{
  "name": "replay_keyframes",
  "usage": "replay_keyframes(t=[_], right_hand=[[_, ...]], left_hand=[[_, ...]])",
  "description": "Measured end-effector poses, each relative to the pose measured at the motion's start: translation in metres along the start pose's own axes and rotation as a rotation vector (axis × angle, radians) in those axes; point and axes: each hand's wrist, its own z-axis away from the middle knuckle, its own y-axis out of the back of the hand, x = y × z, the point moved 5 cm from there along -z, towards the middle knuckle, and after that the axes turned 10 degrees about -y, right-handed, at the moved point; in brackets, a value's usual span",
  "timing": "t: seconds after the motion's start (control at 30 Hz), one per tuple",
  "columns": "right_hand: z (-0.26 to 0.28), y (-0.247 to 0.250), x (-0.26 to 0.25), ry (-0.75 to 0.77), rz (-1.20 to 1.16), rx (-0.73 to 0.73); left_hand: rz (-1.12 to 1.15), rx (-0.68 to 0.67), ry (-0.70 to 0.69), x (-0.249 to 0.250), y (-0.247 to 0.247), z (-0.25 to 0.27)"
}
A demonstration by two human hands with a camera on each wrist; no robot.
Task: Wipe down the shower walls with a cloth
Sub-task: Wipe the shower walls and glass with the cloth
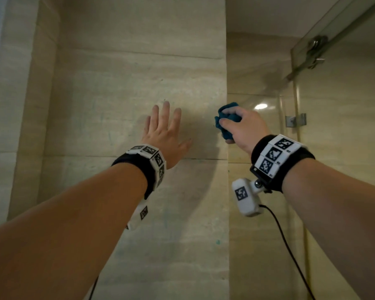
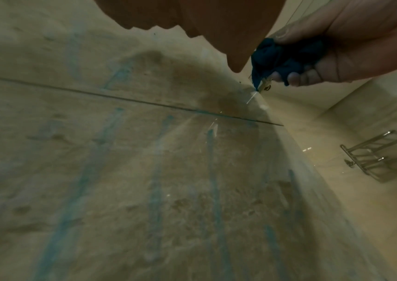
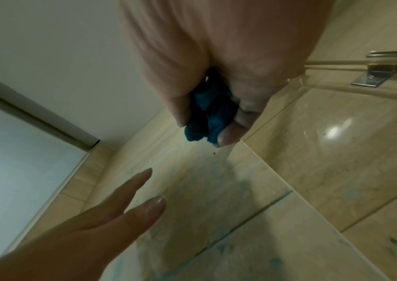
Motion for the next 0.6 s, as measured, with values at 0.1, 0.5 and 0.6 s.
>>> replay_keyframes(t=[0.1, 0.5, 0.6], right_hand=[[-0.014, -0.004, -0.009, 0.068, 0.118, 0.041], [-0.087, 0.005, -0.066, 0.368, 0.668, 0.14], [-0.102, -0.002, -0.066, 0.428, 0.787, 0.124]], left_hand=[[0.045, 0.029, 0.026, -0.006, -0.007, -0.011], [0.051, 0.003, 0.086, -0.024, -0.028, -0.02], [0.047, 0.019, 0.098, -0.024, -0.028, -0.02]])
